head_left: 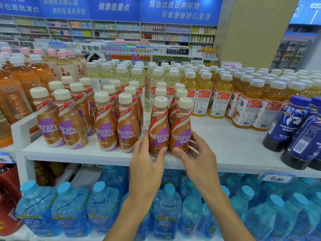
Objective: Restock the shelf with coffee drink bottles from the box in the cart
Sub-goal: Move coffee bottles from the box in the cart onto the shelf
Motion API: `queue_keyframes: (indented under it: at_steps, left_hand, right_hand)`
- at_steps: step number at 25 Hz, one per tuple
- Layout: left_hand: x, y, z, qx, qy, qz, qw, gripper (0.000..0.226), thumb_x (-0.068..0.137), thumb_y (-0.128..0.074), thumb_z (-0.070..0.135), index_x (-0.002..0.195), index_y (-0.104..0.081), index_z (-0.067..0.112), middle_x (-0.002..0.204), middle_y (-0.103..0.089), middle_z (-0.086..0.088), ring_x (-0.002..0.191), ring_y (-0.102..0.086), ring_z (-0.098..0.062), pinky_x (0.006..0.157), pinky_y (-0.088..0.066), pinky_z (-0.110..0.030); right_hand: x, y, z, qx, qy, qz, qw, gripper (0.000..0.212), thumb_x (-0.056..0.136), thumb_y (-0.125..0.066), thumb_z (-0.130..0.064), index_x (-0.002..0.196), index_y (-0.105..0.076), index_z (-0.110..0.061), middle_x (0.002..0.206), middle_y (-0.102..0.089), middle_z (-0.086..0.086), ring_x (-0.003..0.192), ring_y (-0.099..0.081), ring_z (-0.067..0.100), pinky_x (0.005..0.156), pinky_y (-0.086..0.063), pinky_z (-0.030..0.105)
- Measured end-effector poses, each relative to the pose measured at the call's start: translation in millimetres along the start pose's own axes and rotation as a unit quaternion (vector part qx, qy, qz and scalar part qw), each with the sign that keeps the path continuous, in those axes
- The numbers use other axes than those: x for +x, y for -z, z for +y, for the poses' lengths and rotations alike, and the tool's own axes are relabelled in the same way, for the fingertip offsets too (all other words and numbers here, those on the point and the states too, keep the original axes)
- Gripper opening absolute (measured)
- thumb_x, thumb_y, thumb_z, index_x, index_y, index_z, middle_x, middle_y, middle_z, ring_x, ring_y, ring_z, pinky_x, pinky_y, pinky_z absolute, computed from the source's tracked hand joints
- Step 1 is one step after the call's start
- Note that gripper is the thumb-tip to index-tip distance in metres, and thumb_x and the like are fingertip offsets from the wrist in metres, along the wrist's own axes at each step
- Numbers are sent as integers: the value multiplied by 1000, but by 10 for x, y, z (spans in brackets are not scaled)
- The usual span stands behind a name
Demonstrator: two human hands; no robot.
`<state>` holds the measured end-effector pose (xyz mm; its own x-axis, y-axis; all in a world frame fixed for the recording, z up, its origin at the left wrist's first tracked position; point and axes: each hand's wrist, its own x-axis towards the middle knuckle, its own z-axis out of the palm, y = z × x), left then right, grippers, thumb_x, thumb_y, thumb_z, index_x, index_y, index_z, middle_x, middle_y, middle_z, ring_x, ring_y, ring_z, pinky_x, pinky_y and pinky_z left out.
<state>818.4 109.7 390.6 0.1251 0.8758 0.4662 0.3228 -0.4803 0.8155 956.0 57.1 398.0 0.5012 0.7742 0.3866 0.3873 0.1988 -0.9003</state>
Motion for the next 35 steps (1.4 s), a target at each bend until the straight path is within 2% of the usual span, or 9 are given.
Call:
queue_keyframes:
  at_steps: [7, 9, 12, 15, 18, 22, 28, 35]
  left_hand:
    - [77, 19, -49, 5, 1, -17, 1000, 66, 94, -67, 43, 152, -39, 29, 144, -52, 9, 132, -49, -9, 108, -48, -37]
    - [77, 13, -52, 7, -1, -22, 1000, 69, 95, -65, 41, 155, -34, 27, 150, -48, 9, 137, -45, -9, 113, -42, -29]
    - [80, 7, -40, 15, -2, -26, 1000, 71, 97, -63, 39, 158, -28, 24, 156, -41, 8, 142, -37, -8, 107, -30, -13]
    - [107, -3, -59, 16, 1, -35, 999, 70, 99, -60, 38, 158, -26, 24, 158, -38, 9, 142, -35, -7, 102, -26, -8]
    - [123, -17, -91, 12, 7, -36, 999, 67, 100, -59, 36, 158, -27, 25, 156, -41, 7, 140, -40, -11, 103, -33, -15]
    - [139, -38, -137, 19, 0, -42, 999, 62, 101, -56, 34, 156, -27, 28, 152, -45, 7, 136, -44, -12, 104, -42, -24]
    - [125, -45, -132, 24, -1, -47, 999, 64, 101, -55, 35, 157, -24, 28, 155, -42, 8, 137, -43, -11, 100, -38, -20]
    - [136, -11, -136, 32, -10, -53, 998, 66, 101, -55, 37, 158, -23, 28, 156, -41, 9, 137, -43, -10, 100, -37, -18]
  right_hand:
    - [37, -25, 8, -21, -4, -1, 1000, 54, 85, -81, -29, 128, -51, -45, 117, -59, -31, 107, -56, -19, 80, -46, 2]
    - [51, -33, 7, -26, -4, -2, 1000, 54, 85, -81, -28, 128, -52, -44, 115, -58, -32, 105, -55, -21, 78, -45, 0]
    - [63, -47, 25, -32, -7, 9, 999, 56, 84, -82, -29, 132, -55, -38, 118, -61, -26, 105, -56, -19, 78, -47, 1]
    - [79, -68, 46, -50, -7, 33, 998, 57, 80, -84, -35, 131, -58, -33, 121, -64, -18, 105, -62, -8, 85, -54, 13]
    - [77, -90, 55, -70, -3, 60, 996, 63, 76, -86, -42, 131, -58, -30, 121, -64, -15, 105, -64, 0, 90, -57, 23]
    - [52, -108, 33, -62, -7, 69, 996, 63, 76, -86, -43, 130, -57, -28, 120, -64, -15, 106, -64, 1, 91, -56, 25]
    - [36, -121, -26, -20, -20, 49, 998, 57, 78, -86, -32, 123, -52, -35, 115, -63, -21, 101, -63, -10, 82, -53, 8]
    - [20, -133, -14, -27, -17, 61, 998, 59, 77, -87, -35, 126, -53, -36, 118, -64, -19, 104, -64, -5, 83, -53, 8]
